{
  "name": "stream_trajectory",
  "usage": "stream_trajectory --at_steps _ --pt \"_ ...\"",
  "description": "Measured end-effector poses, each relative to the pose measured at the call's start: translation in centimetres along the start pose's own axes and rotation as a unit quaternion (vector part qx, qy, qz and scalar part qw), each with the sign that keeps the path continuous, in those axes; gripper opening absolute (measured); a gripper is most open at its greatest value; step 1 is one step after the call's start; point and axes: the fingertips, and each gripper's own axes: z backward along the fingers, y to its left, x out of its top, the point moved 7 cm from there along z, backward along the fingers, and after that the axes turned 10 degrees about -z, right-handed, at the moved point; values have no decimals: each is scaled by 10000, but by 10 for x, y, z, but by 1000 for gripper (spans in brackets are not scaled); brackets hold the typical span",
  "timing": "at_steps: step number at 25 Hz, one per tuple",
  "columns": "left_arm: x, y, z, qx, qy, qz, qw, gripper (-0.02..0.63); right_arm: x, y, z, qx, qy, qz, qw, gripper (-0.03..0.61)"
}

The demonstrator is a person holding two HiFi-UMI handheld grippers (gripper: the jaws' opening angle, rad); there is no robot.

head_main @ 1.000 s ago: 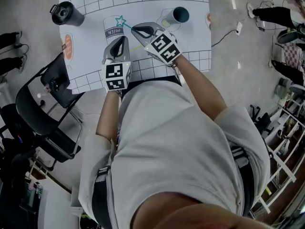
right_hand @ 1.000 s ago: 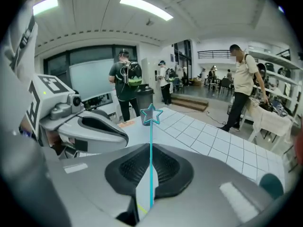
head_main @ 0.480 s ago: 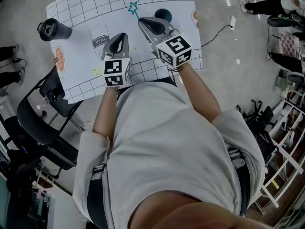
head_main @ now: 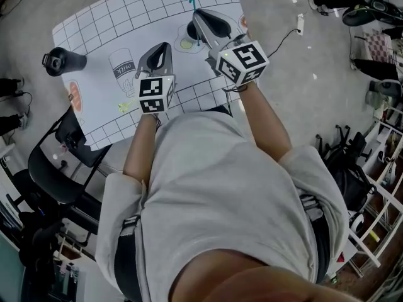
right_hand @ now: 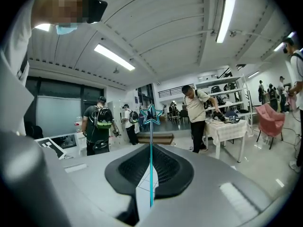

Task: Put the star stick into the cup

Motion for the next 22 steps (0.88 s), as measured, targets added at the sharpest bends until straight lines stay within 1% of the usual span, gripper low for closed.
stream_trajectory --at_steps 2,5,11,14,18,22 --pt "4 -4 -6 -32 -7 -18 10000 5 5 -8 0 -46 -126 36 9999 17" --pt "8 -7 -13 -37 -9 -15 10000 5 6 -24 -4 -137 -163 142 9997 17" --pt "-1 -8 -19 9 184 62 9998 5 -15 -52 -6 -365 -50 280 9989 17" --pt "-10 -6 -17 43 287 96 9995 5 -27 -59 -3 -449 57 249 9987 17" --pt "-22 -4 -13 93 421 175 9989 5 -45 -67 3 -643 194 21 9977 16" --pt "-28 -4 -11 64 515 164 9985 5 -62 -80 5 -931 321 -524 9938 15"
